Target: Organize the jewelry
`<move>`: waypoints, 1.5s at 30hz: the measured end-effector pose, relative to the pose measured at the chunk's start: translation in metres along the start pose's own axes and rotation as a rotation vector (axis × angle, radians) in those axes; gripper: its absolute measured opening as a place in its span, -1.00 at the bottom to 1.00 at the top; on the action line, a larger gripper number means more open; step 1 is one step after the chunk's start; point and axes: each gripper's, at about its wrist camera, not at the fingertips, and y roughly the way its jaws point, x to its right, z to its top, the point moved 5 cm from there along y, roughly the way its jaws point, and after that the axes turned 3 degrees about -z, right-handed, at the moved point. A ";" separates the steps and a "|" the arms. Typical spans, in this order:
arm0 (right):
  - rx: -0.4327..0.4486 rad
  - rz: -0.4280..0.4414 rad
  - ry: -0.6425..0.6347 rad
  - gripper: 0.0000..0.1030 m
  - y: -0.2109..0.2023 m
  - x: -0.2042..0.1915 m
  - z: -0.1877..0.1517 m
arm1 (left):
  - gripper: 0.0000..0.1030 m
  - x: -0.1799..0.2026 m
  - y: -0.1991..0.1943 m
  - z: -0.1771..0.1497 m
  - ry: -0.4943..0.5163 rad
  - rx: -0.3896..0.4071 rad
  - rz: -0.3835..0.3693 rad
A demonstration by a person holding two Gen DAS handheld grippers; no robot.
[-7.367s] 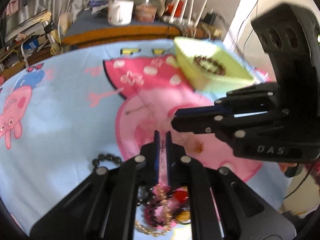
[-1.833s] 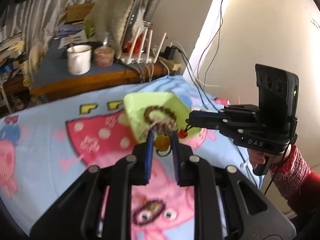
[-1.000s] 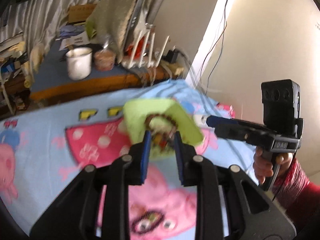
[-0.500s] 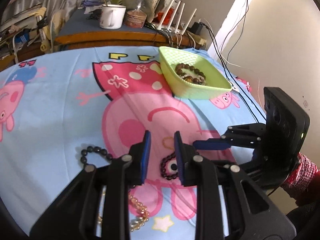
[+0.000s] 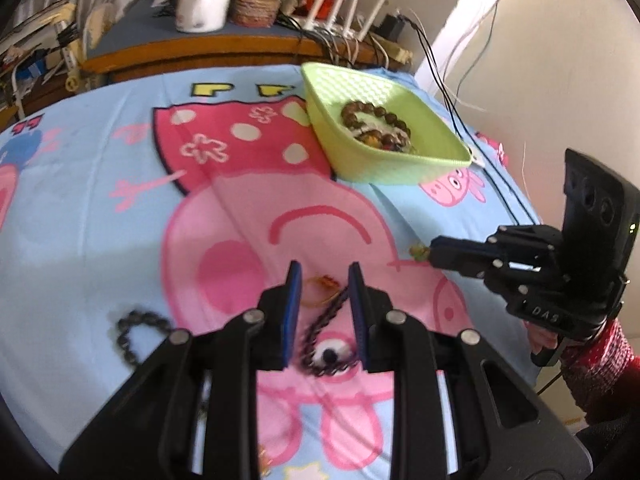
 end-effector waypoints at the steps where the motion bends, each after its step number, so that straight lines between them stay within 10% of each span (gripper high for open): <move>1: 0.000 -0.007 0.011 -1.00 -0.001 0.004 -0.003 | -0.57 0.003 0.005 0.001 0.010 -0.014 0.006; 7: -0.048 0.000 -0.009 -1.00 0.007 0.009 -0.020 | -0.81 0.005 0.029 0.001 0.037 -0.072 0.065; 24: -0.083 -0.054 -0.159 -1.00 0.018 -0.001 -0.015 | -0.86 0.008 -0.003 0.050 -0.078 0.023 -0.136; 31: 0.037 -0.042 -0.114 -1.00 -0.016 0.014 0.011 | -0.86 0.030 -0.001 0.087 -0.052 0.035 -0.201; 45: 0.152 -0.042 0.095 -1.00 -0.025 0.101 0.082 | -0.85 0.047 0.057 0.169 -0.010 0.013 -0.072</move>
